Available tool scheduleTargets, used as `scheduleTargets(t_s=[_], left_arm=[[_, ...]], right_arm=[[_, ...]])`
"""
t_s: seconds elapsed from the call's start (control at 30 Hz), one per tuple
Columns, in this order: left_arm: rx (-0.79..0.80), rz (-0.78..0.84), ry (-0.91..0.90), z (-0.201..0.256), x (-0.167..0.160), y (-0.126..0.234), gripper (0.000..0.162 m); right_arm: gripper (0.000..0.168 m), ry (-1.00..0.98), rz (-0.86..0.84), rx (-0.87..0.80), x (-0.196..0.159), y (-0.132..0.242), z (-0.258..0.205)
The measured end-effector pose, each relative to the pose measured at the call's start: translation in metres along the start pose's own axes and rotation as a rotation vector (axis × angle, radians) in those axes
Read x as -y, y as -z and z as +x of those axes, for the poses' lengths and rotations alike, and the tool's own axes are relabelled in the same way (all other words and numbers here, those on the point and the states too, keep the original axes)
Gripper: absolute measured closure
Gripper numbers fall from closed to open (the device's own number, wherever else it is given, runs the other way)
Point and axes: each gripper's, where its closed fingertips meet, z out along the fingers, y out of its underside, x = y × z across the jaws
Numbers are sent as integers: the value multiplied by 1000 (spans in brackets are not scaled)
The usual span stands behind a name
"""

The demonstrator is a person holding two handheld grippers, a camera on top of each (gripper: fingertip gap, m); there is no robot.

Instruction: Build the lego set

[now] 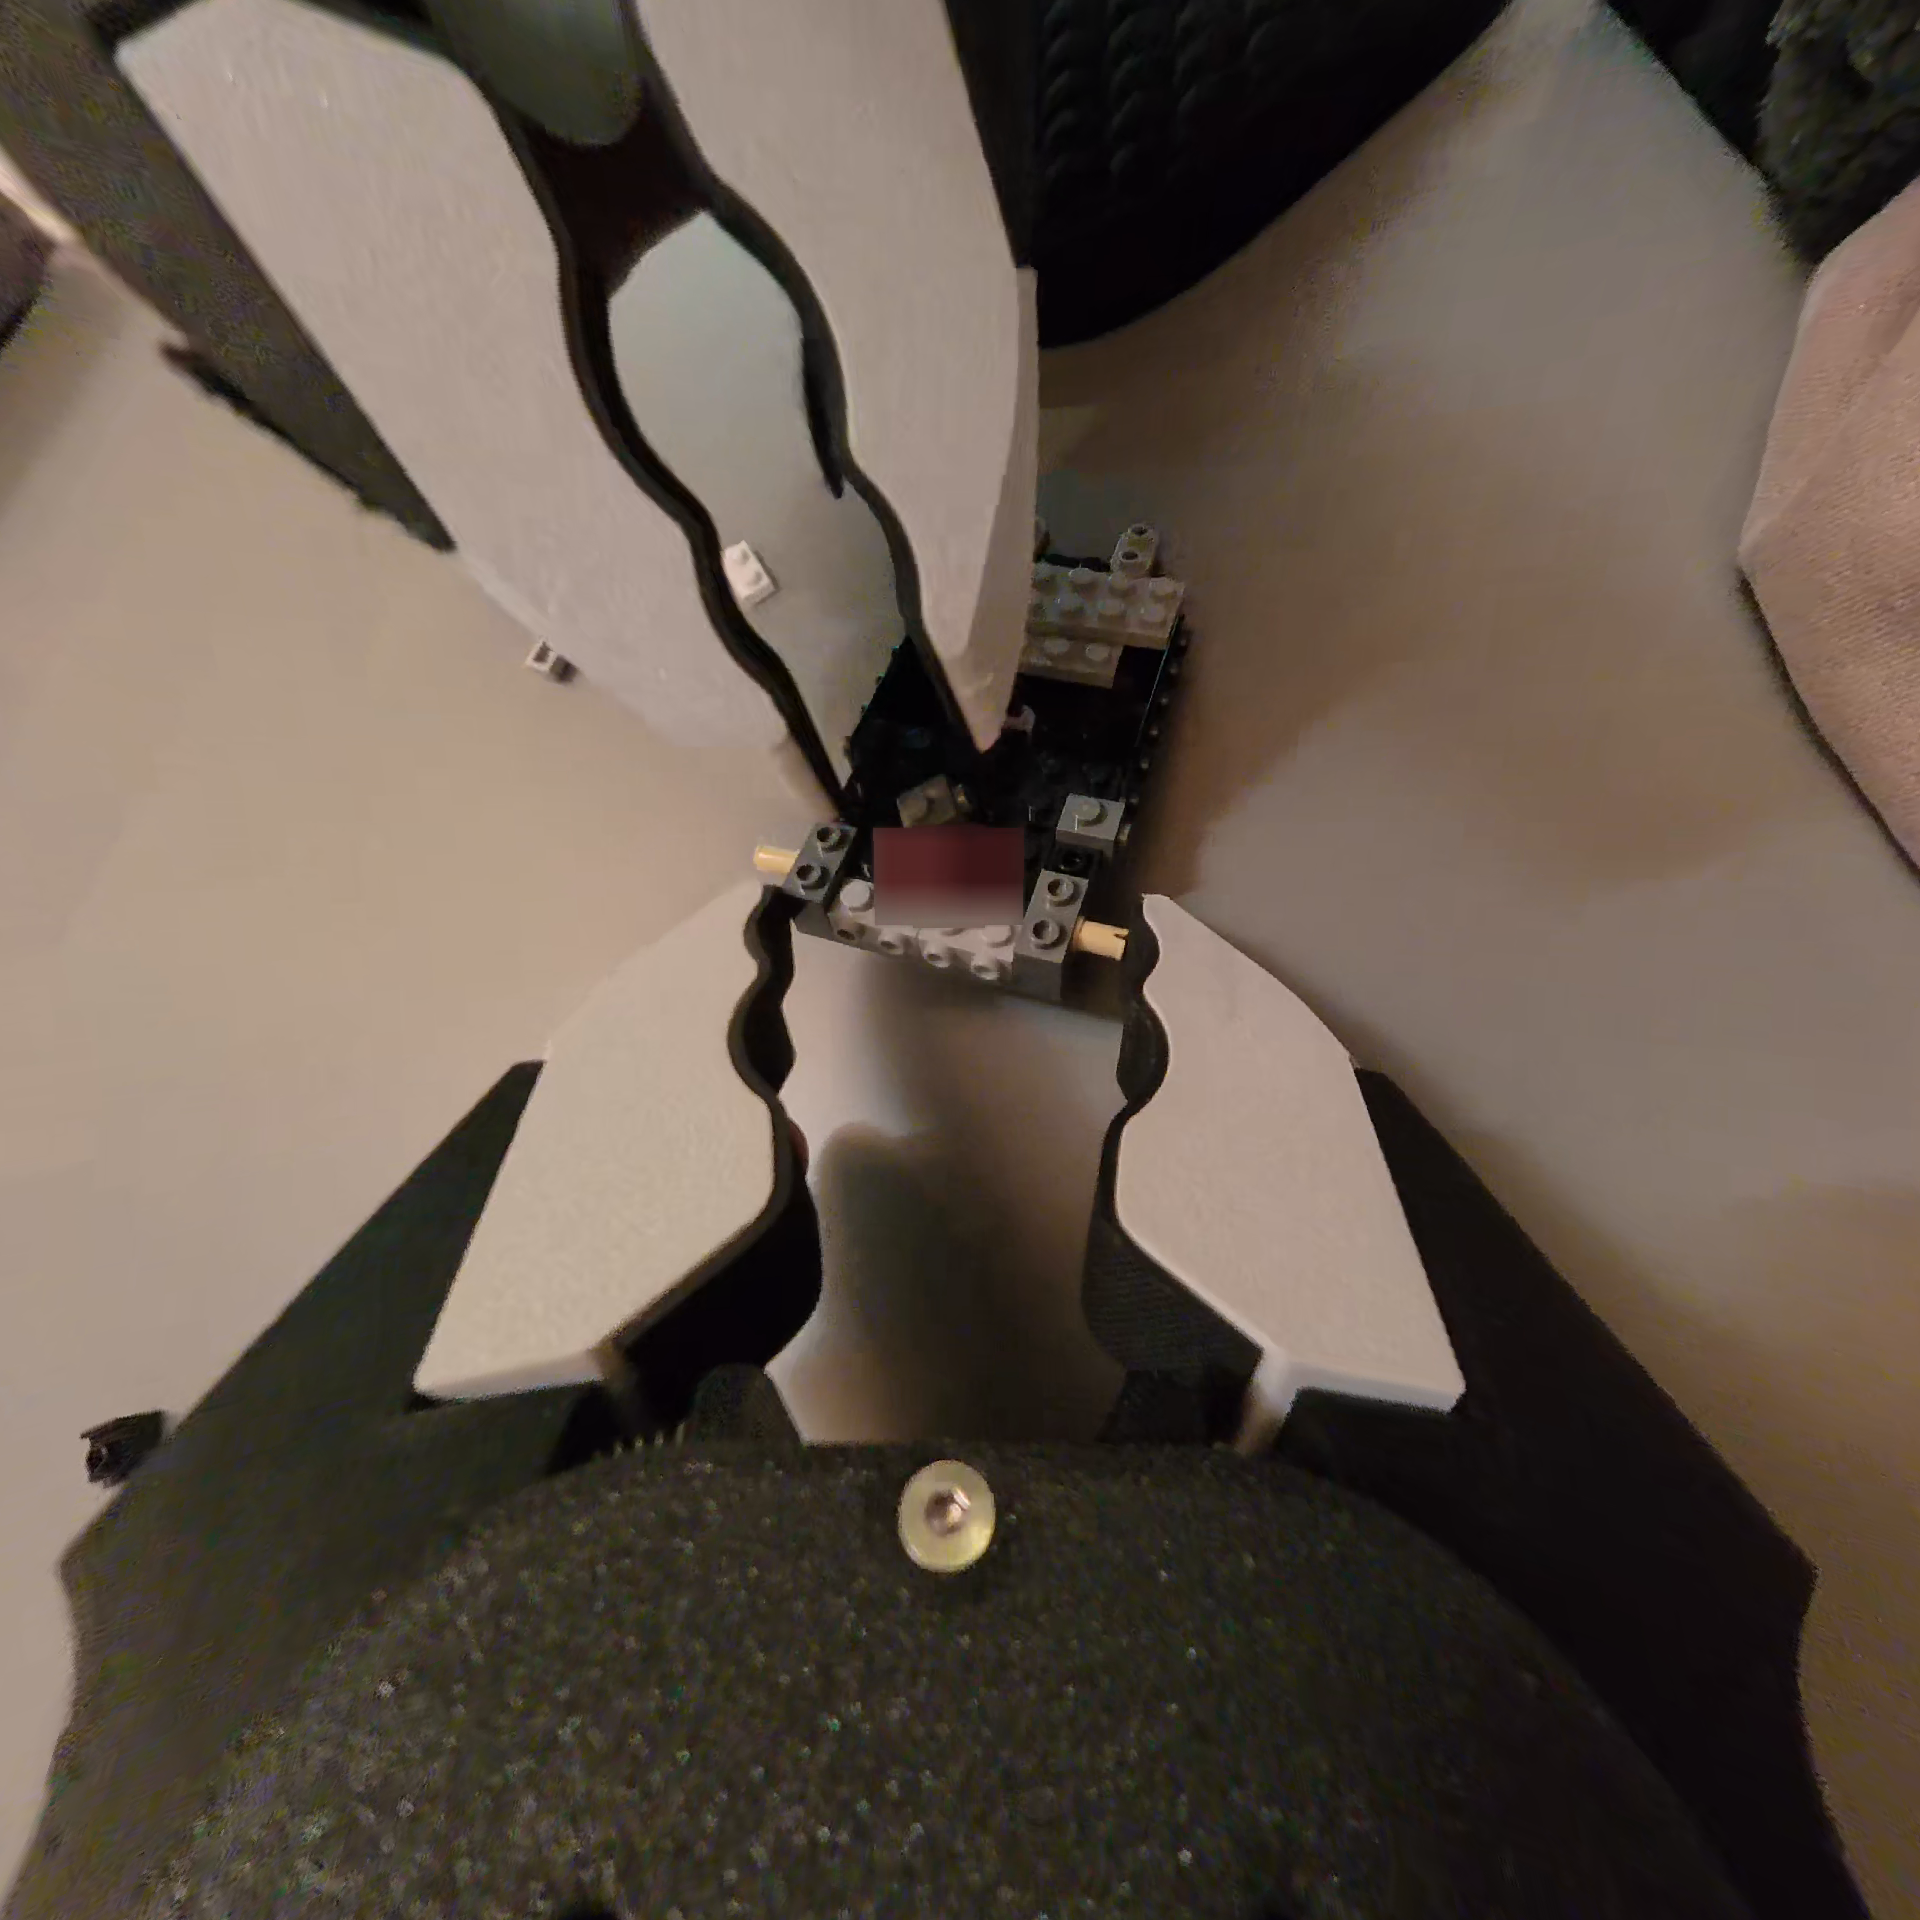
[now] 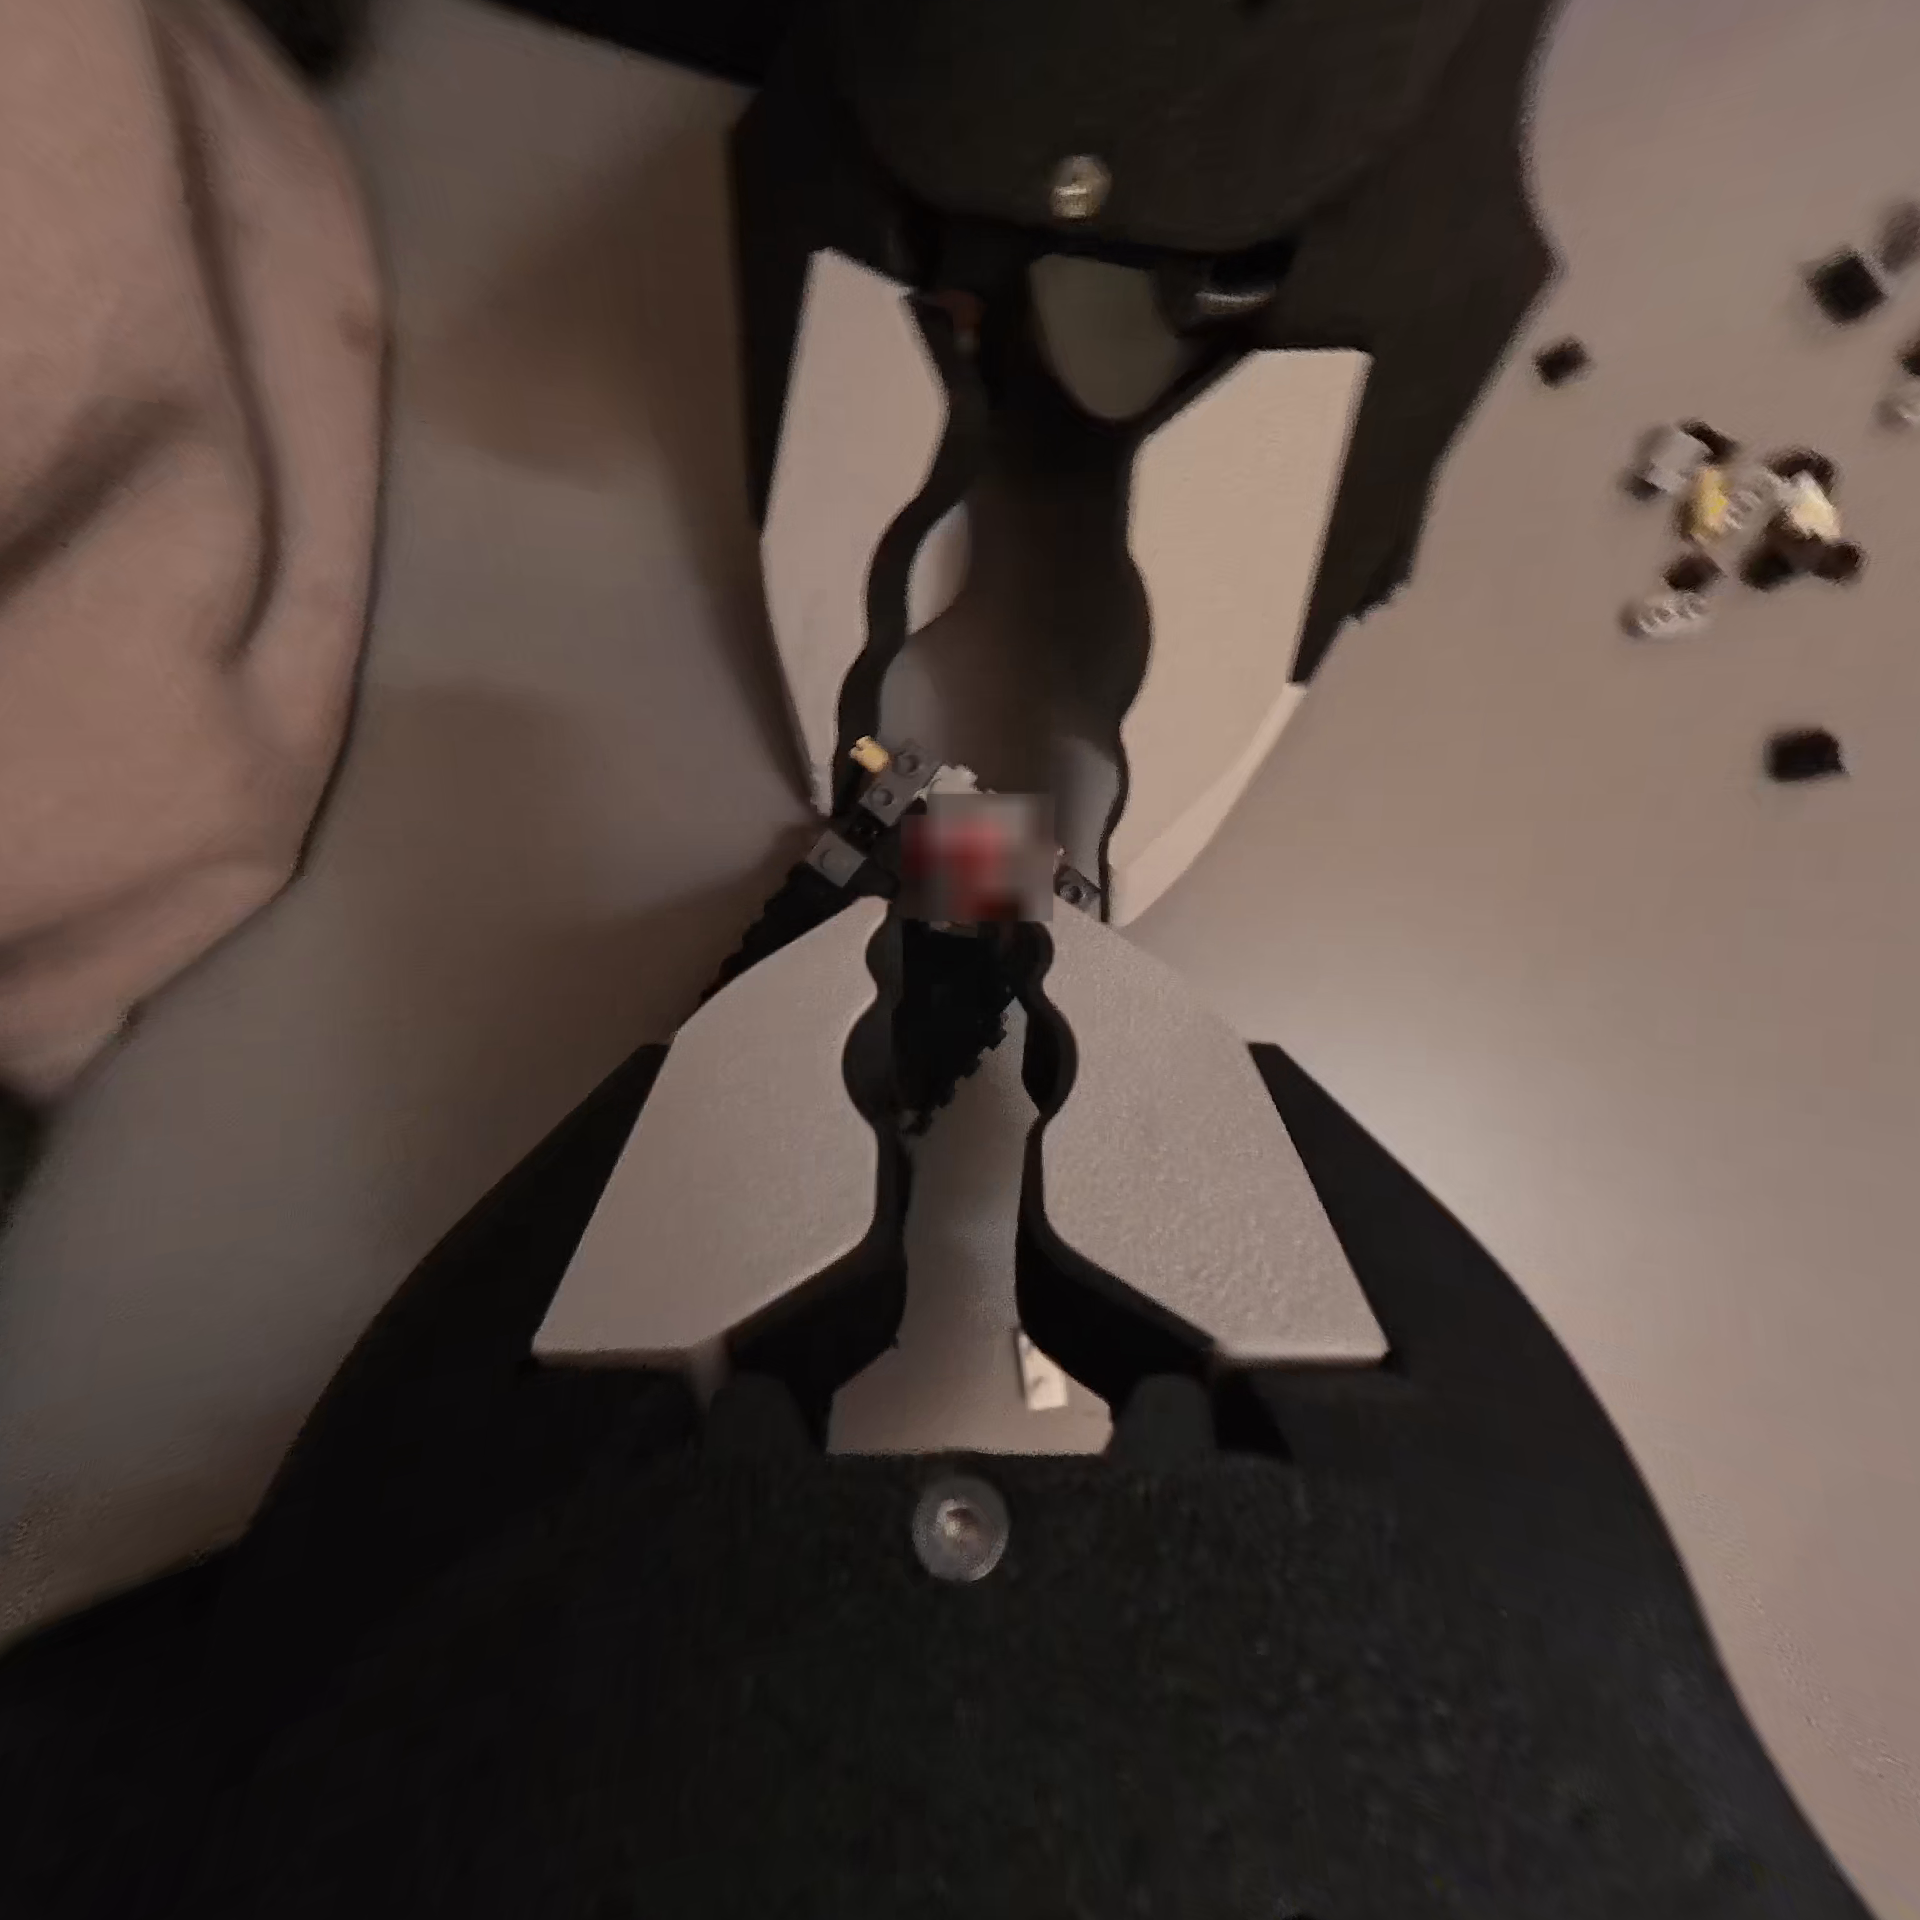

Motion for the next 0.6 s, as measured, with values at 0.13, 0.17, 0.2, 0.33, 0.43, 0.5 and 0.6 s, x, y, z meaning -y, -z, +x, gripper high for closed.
scheduleTargets(t_s=[0.13, 0.17, 0.2, 0.33, 0.43, 0.5, 0.6], left_arm=[[43, -31, 55, -6, -4, 0, 101], [56, -35, 58, -7, -5, 0, 101], [69, -41, 61, -9, -5, 1, 101], [131, -71, 49, -12, -6, 1, 101], [172, -94, 36, -12, -6, 3, 101], [196, -109, 32, -12, -6, 3, 101], [227, -128, 29, -12, -6, 4, 101]], right_arm=[[152, -343, 39, -237, -6, 1, 10], [152, -449, 78, -269, -5, 2, 8], [152, -550, 124, -301, -3, 2, 7], [151, -728, 200, -501, -2, 2, 9], [151, -761, 203, -604, -2, -1, 9], [151, -775, 215, -638, 0, -3, 10], [153, -793, 210, -677, -2, -6, 12]])
